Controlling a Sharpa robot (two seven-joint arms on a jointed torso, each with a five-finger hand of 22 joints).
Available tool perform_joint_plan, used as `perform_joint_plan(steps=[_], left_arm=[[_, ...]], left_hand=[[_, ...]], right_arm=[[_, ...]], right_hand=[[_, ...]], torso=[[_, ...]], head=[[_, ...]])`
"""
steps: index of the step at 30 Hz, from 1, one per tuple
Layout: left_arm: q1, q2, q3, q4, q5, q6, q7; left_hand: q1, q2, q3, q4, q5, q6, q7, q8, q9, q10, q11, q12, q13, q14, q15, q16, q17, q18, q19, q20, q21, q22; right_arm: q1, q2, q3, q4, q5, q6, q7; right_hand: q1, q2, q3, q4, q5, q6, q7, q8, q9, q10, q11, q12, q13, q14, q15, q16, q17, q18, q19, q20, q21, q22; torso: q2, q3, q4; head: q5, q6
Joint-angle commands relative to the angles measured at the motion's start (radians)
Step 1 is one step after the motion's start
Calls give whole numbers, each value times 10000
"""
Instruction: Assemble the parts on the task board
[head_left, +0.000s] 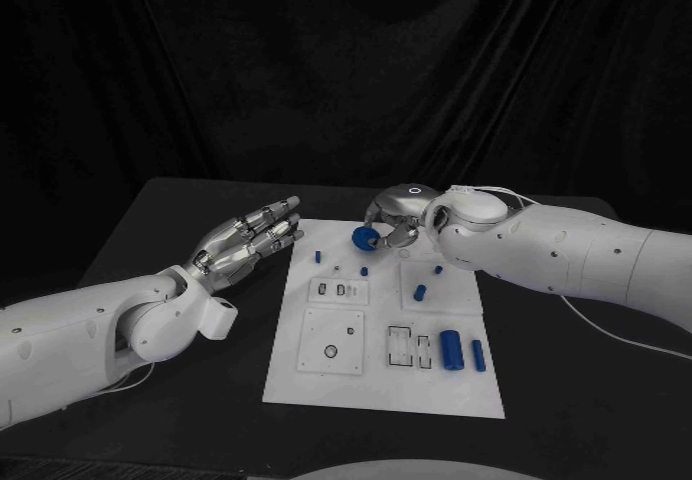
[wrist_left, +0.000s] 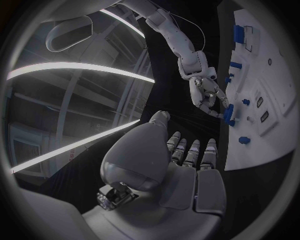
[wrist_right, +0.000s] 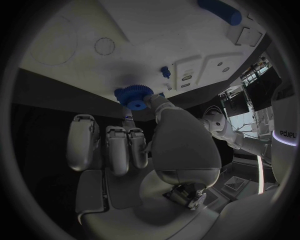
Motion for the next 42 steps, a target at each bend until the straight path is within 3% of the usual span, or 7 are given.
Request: perform_joint_plan(steps=[1,11,21,25,37,38,42], left_arm=[[-11,29,8,17,22,112,99],[-11,91,8,-13,22,154,86],[-11,119,8,-37,22,189,62],[-11,134,8,-50,22,206,52],[-11,182,8,-93,22,260,26],[-11,183,8,-96,22,260,23],[-12,184,8,-111,22,265,16]], left_hand=[[86,9,52,-16,42,-41,28,56,4,-18,70,52,-2,27,75,35,9,160,-5,63,8,-10],[86,9,52,-16,42,-41,28,56,4,-18,70,52,-2,27,75,35,9,160,-5,63,8,-10],[81,0,69,-29,38,-51,29,54,2,-15,91,56,-2,26,76,34,8,160,-8,65,4,-11],[81,0,69,-29,38,-51,29,54,2,-15,91,56,-2,26,76,34,8,160,-8,65,4,-11],[78,-2,74,-32,37,-41,32,56,4,-16,95,56,-2,23,76,31,8,160,-11,66,2,-12],[78,-2,74,-32,37,-41,32,56,4,-16,95,56,-2,23,76,31,8,160,-11,66,2,-12],[78,-2,74,-32,37,-41,32,56,4,-16,95,56,-2,23,76,31,8,160,-11,66,2,-12]], right_arm=[[-46,116,5,-180,19,308,20],[-147,470,6,-580,19,537,-86],[-178,563,6,-640,19,639,-169],[-185,586,6,-631,19,613,-132],[-193,671,6,-593,19,489,-35],[-193,673,6,-591,19,474,-31],[-193,669,6,-588,19,358,-9]], right_hand=[[-1,86,87,10,-70,80,-24,226,1550,1050,50,35,2634,1065,49,27,2634,-50,32,49,-28,1486],[-24,32,231,-20,-292,-96,44,-93,1446,1050,117,35,2634,1065,114,27,2634,-16,-56,116,-177,1441],[-105,-52,382,-92,-832,-1058,29,-955,1141,1050,128,35,2634,1065,146,27,2634,61,-258,167,-532,1340],[-110,-40,391,-111,-982,-1171,-2,-1051,1104,1050,109,35,2634,1065,135,27,2634,66,-272,165,-564,1340],[-217,83,191,-168,-2436,-1533,-96,-1371,957,1050,35,35,2634,1065,77,27,2634,105,-359,113,-806,1315],[-240,110,134,-165,-2753,-1628,-101,-1438,915,1050,29,35,2634,1065,73,27,2634,111,-375,111,-851,1309],[-270,163,27,-164,-3051,-1934,-163,-1608,783,1050,-10,35,2634,1065,49,27,2634,133,-413,94,-961,1289]], torso=[[4,8,-14],[8,11,-44],[-4,10,-65],[-6,13,-51],[-20,4,-62],[-20,4,-64],[-19,3,-64]], head=[[2,-15],[-8,-47],[39,-71],[28,-84],[24,-91],[28,-95],[33,-100]])
